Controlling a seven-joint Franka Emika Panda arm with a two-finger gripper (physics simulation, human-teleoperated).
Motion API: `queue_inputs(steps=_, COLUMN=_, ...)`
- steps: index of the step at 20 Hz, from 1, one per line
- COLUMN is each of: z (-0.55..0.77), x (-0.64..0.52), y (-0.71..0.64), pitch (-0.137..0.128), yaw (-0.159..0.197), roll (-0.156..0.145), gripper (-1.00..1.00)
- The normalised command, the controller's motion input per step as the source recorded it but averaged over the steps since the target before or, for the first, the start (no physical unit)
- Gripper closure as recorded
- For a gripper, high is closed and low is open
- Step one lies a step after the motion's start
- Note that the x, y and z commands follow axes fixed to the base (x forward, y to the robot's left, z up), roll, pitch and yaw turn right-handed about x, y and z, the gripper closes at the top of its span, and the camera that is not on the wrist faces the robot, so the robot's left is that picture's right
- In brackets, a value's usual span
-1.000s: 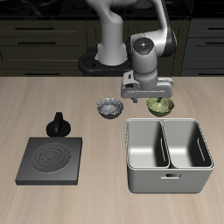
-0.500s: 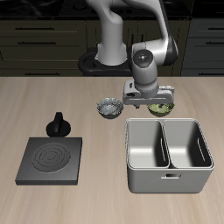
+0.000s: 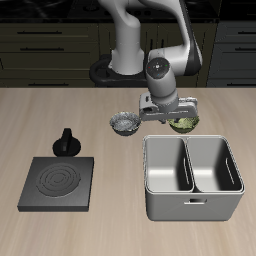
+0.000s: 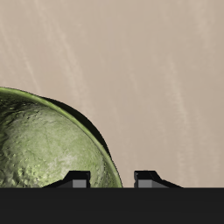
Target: Place the green bowl on the flat stove and turn on the flat stove
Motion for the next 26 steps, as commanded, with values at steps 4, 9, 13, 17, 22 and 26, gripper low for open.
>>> queue_inputs(steps=4, z=0.13, x=-0.02, y=-0.11, pitch=-0.026, yaw=-0.019, roll=0.014, gripper=1.0)
queue_inputs(steps=9, z=0.15, x=0.06, y=-0.1, pitch=-0.028, yaw=-0.009, roll=-0.004, gripper=1.0)
queue_inputs(steps=13, z=0.22, x=0.04, y=-0.03, pitch=-0.035, yaw=0.01, roll=0.002, gripper=1.0)
queue_inputs(steps=17, z=0.43, x=0.02, y=-0.08, pitch=-0.078, yaw=0.026, roll=-0.008, gripper=1.0)
queue_inputs(steps=22, z=0.47, x=-0.02, y=-0.12, pitch=-0.097, yaw=0.041, roll=-0.017, gripper=1.0)
queue_inputs(steps=26, z=0.45, x=-0.06, y=-0.1, pitch=-0.076, yaw=0.011, roll=-0.014, gripper=1.0)
